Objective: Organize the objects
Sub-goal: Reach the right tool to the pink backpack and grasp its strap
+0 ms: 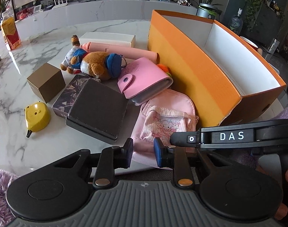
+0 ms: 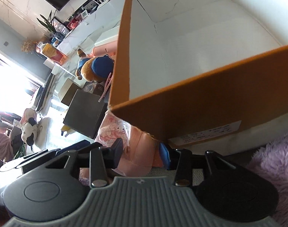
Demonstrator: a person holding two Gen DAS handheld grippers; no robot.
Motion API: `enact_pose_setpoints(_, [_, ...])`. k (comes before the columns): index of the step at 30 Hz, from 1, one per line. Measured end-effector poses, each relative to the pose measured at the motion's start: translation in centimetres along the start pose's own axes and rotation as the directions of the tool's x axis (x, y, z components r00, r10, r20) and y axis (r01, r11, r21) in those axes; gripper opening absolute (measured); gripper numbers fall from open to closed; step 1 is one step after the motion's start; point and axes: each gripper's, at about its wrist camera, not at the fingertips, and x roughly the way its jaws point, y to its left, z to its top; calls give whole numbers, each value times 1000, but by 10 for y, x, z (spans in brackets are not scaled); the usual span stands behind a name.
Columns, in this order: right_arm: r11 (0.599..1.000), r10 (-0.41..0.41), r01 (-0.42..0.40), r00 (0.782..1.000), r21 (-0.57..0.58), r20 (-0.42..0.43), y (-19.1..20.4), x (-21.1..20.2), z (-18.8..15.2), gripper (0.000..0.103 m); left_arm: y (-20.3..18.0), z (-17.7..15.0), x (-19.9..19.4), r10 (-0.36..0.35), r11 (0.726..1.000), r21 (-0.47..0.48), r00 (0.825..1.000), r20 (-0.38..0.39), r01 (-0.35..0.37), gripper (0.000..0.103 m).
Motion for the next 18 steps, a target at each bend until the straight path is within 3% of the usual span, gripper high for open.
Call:
enact_pose_setpoints(5, [999, 33, -33, 999, 10, 21, 2, 6, 0, 48, 1, 1, 3, -3, 1000, -1, 1000, -14, 3, 28])
enact_pose_setpoints(13, [998, 13, -10, 999, -68, 44, 13, 1, -1, 20, -2, 0, -1, -1, 1000, 16, 1000, -18, 1, 27])
enact_pose_setpoints(18, [977, -26, 44, 995, -208, 92, 35, -16, -4, 14, -6, 2, -15, -10, 999, 50, 1000, 7, 10, 22])
